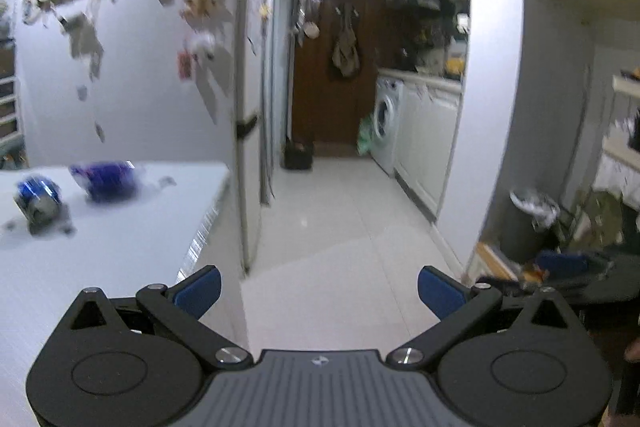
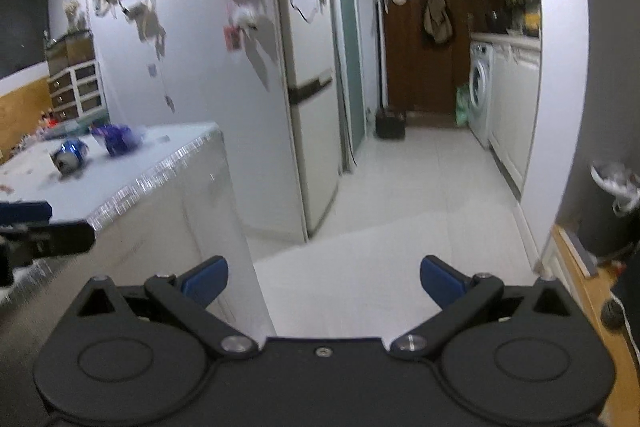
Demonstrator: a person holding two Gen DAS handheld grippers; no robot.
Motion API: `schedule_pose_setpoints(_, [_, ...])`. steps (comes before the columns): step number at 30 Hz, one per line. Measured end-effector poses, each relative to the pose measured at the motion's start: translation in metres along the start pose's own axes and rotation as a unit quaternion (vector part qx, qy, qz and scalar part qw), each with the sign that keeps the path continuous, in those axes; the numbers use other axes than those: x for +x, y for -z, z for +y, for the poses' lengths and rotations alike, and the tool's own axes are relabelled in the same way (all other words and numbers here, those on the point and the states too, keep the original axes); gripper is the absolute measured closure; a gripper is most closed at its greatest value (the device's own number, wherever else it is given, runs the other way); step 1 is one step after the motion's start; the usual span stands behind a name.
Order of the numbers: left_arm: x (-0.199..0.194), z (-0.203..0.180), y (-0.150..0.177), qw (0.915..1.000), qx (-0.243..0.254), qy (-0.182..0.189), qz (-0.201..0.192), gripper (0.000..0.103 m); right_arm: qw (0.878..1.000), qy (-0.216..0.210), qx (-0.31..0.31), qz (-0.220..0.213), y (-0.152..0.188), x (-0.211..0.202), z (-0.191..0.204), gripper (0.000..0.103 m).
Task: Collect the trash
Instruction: 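Reach left tool to the blue can while right tool reaches the blue wrapper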
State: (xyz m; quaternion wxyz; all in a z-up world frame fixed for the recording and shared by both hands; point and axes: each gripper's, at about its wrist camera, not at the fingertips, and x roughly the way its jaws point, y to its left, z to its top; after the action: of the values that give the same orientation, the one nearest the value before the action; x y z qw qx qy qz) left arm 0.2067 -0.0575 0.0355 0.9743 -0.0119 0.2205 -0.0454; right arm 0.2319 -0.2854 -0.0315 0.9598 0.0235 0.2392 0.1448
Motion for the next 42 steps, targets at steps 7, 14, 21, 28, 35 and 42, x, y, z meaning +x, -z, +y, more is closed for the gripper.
schedule_pose_setpoints(7, [-0.019,0.035,-0.051,0.9979,0.005,-0.037,-0.052,0.000,0.999,-0.032,-0.005,-0.041,-0.036,0.004,0.037,0.000])
schedule_pose_setpoints(14, [-0.015,0.091,-0.088,0.9933,-0.002,-0.077,-0.087,0.000,0.995,-0.075,-0.022,-0.059,-0.073,0.029,0.081,0.000])
schedule_pose_setpoints(21, [0.010,0.165,-0.098,0.9897,-0.029,-0.107,-0.090,0.000,0.989,-0.114,-0.056,-0.073,-0.098,0.065,0.126,0.000])
schedule_pose_setpoints(28, [0.047,0.267,-0.100,0.9861,-0.097,-0.120,-0.061,0.000,0.983,-0.143,-0.079,-0.082,-0.124,0.105,0.176,0.000])
schedule_pose_setpoints(35, [0.077,0.359,-0.092,0.9786,-0.176,-0.104,-0.026,0.000,0.978,-0.163,-0.106,-0.080,-0.141,0.148,0.225,0.000])
schedule_pose_setpoints(42, [0.109,0.425,-0.065,0.9652,-0.250,-0.073,0.021,0.000,0.979,-0.172,-0.091,-0.064,-0.158,0.199,0.268,0.000])
